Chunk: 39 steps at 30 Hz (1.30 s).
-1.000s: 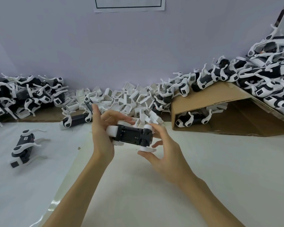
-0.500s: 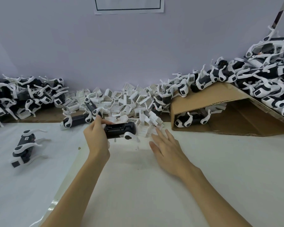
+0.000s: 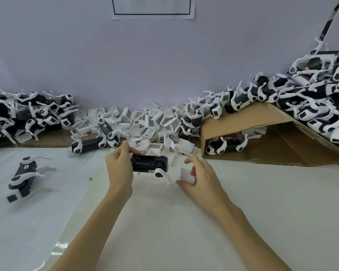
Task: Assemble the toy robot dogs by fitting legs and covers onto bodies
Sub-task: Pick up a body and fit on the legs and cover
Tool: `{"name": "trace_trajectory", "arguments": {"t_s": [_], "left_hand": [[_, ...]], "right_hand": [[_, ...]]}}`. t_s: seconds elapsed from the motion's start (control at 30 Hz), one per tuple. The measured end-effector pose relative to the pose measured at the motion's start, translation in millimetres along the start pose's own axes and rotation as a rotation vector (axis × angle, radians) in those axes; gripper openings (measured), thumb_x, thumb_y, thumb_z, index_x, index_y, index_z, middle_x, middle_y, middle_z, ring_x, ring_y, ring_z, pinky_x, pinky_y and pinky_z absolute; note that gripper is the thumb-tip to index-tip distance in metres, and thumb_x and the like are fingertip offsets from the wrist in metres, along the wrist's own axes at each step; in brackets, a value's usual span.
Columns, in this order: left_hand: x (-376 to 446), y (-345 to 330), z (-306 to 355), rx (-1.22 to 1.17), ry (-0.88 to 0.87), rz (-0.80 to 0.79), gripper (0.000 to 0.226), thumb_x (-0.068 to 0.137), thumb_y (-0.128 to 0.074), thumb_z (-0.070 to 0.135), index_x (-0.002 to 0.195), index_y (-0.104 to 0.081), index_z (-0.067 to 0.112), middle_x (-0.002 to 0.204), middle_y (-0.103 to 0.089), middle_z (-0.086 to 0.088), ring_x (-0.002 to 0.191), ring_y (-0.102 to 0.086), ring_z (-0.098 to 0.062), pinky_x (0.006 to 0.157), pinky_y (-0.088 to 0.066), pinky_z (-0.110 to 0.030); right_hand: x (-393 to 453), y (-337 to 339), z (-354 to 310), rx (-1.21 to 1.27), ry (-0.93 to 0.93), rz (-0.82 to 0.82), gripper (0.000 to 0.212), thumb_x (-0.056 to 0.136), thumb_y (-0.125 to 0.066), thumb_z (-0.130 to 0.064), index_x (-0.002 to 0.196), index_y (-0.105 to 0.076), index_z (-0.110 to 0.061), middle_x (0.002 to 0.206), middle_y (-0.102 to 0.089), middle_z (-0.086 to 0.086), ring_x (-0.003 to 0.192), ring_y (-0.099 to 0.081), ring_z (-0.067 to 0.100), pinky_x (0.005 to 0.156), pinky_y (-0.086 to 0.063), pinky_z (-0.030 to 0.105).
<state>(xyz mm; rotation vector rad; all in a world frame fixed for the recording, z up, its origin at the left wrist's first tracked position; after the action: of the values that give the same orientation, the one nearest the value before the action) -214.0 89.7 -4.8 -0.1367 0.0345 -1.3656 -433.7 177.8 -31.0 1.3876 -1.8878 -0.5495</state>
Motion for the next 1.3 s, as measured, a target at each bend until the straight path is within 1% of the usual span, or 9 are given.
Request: {"name": "trace_trajectory", "arguments": {"t_s": [0.17,0.33,0.47,0.63,0.73,0.83,1.07,1.2,1.3], "left_hand": [[-6.3,-6.5,2.9,0.032,-0.111,-0.042,0.055,0.111,-0.049,0.034,0.066,-0.069,0.010,0.083,-0.075,-0.014,0.069,-0.054,-0.019,0.057,-0.036,-0.031],[-13.9,-13.4,6.2,0.077,-0.221,-0.106,0.056,0.111,-0.049,0.035,0.062,-0.069,0.016,0.075,-0.072,-0.009,0.077,-0.061,-0.018,0.079,-0.048,-0.040],[-21.1,-18.1,7.3,0.121,-0.292,-0.127,0.055,0.112,-0.047,0.036,0.065,-0.068,0.014,0.072,-0.071,-0.004,0.071,-0.057,-0.011,0.074,-0.044,-0.029],[-26.5,-19.6,11.5,0.101,-0.320,-0.120,0.057,0.112,-0.045,0.040,0.065,-0.069,0.017,0.076,-0.066,-0.019,0.069,-0.055,-0.018,0.068,-0.042,-0.026],[-29.1,-20.4,13.7,0.088,-0.314,-0.118,0.057,0.111,-0.043,0.042,0.066,-0.069,0.017,0.077,-0.067,-0.018,0.076,-0.057,-0.029,0.071,-0.043,-0.030],[-31.9,-23.8,13.6,0.085,-0.301,-0.131,0.059,0.114,-0.038,0.038,0.072,-0.069,0.011,0.076,-0.072,-0.003,0.076,-0.059,-0.015,0.074,-0.043,-0.029],[-43.1,-32.8,11.6,0.023,-0.256,-0.197,0.060,0.107,-0.028,0.062,0.088,-0.070,0.024,0.084,-0.072,0.001,0.077,-0.066,-0.013,0.067,-0.050,-0.024],[-50.0,-37.7,11.0,0.032,-0.240,-0.231,0.054,0.111,-0.027,0.057,0.089,-0.070,0.033,0.092,-0.072,0.004,0.093,-0.071,-0.026,0.083,-0.058,-0.065],[-48.6,-36.7,10.4,0.070,-0.236,-0.210,0.052,0.114,-0.027,0.052,0.089,-0.069,0.034,0.090,-0.070,0.003,0.094,-0.069,-0.034,0.085,-0.055,-0.068]], "right_hand": [[1.6,8.4,-2.1,0.209,-0.003,0.170,0.030,0.096,-0.074,-0.015,0.120,-0.060,-0.025,0.097,-0.063,-0.008,0.091,-0.062,0.002,0.074,-0.046,0.009],[0.4,15.0,-7.0,0.394,0.008,0.215,0.039,0.101,-0.067,-0.011,0.132,-0.056,-0.031,0.097,-0.075,-0.007,0.090,-0.075,0.009,0.084,-0.057,0.024],[-1.1,19.1,-11.3,0.561,-0.019,0.214,0.030,0.101,-0.067,-0.011,0.125,-0.065,-0.030,0.108,-0.073,0.000,0.090,-0.078,0.012,0.086,-0.062,0.034],[-3.0,16.8,-17.6,0.807,-0.094,0.157,0.041,0.089,-0.080,-0.005,0.123,-0.067,-0.024,0.112,-0.076,-0.008,0.098,-0.077,0.011,0.084,-0.058,0.021],[-3.1,19.1,-17.4,0.744,-0.119,0.188,0.027,0.092,-0.080,-0.022,0.118,-0.072,-0.026,0.110,-0.077,-0.013,0.098,-0.074,0.006,0.083,-0.056,0.021],[-4.3,16.1,-21.5,0.632,-0.076,0.165,0.015,0.099,-0.071,-0.037,0.111,-0.077,-0.030,0.106,-0.077,-0.016,0.101,-0.070,0.004,0.089,-0.056,0.028],[-12.8,8.1,-40.0,0.237,0.248,0.186,0.041,0.097,-0.072,-0.039,0.137,-0.067,-0.035,0.122,-0.063,-0.017,0.124,-0.055,0.013,0.104,-0.046,0.030],[-15.9,4.8,-48.2,0.117,0.402,0.193,0.048,0.099,-0.071,-0.026,0.145,-0.061,-0.034,0.121,-0.059,-0.010,0.115,-0.056,0.017,0.101,-0.048,0.042],[-16.0,6.1,-49.6,0.041,0.453,0.211,0.051,0.101,-0.068,-0.019,0.148,-0.058,-0.033,0.120,-0.058,-0.008,0.112,-0.056,0.018,0.098,-0.048,0.042]]}}
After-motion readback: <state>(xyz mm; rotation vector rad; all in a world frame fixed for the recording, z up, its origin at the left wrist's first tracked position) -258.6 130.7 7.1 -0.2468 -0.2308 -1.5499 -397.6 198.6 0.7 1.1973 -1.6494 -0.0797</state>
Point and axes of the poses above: each hand's wrist, its own x-axis towards the middle knuckle, its own y-axis out of the back of the hand, z = x × y, the point moved 4 cm from there along x, towards the middle knuckle
